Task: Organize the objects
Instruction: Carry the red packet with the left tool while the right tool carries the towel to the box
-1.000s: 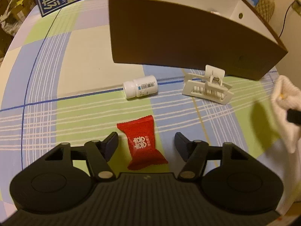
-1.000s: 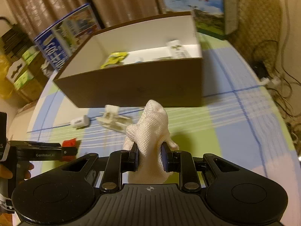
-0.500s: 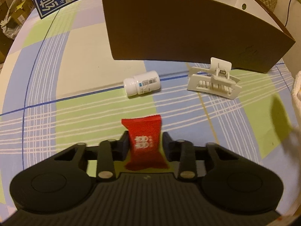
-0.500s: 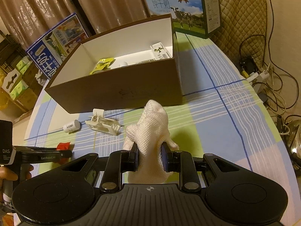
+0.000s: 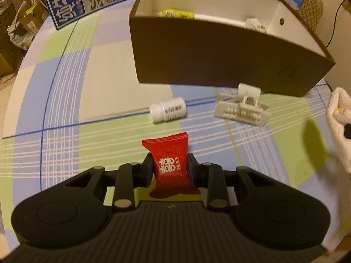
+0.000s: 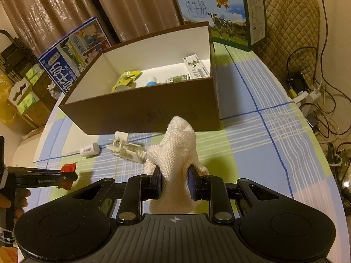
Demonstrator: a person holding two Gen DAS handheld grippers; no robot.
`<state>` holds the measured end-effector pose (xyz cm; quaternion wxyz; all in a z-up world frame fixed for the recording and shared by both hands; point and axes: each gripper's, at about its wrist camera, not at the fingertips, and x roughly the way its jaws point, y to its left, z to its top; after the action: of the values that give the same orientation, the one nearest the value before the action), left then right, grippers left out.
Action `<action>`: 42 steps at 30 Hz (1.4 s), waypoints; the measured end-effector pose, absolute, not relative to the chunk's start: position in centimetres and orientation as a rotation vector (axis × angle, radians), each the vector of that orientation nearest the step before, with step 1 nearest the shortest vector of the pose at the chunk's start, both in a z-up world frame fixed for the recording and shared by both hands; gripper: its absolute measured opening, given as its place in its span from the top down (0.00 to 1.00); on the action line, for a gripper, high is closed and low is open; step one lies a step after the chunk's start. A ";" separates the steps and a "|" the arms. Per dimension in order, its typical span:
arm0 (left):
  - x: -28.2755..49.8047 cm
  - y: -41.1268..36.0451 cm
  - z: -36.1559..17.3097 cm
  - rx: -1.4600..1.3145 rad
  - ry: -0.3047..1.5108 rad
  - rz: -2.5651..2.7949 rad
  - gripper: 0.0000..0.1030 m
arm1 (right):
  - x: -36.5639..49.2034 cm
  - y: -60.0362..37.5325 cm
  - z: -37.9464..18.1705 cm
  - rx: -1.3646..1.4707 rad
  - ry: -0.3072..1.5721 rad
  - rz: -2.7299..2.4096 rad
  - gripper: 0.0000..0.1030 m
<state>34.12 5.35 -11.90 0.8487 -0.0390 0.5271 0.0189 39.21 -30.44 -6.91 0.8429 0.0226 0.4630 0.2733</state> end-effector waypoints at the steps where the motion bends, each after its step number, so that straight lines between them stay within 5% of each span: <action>1: 34.1 5.4 -11.5 -0.084 1.105 0.039 0.75 | 39.3 -30.4 -6.8 0.049 0.976 0.580 0.80; 24: 37.4 3.6 -2.7 -0.042 0.909 -0.056 0.75 | 43.3 -28.2 -2.2 0.052 0.866 0.682 0.80; 42: 51.5 0.2 -2.4 0.005 0.899 -0.136 0.75 | 53.3 -21.1 -1.4 0.008 0.832 0.738 0.80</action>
<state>51.51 0.22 -2.41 0.8984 0.0022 0.4343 -0.0656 53.28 -21.12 -1.43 0.8494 0.0037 0.3948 0.3503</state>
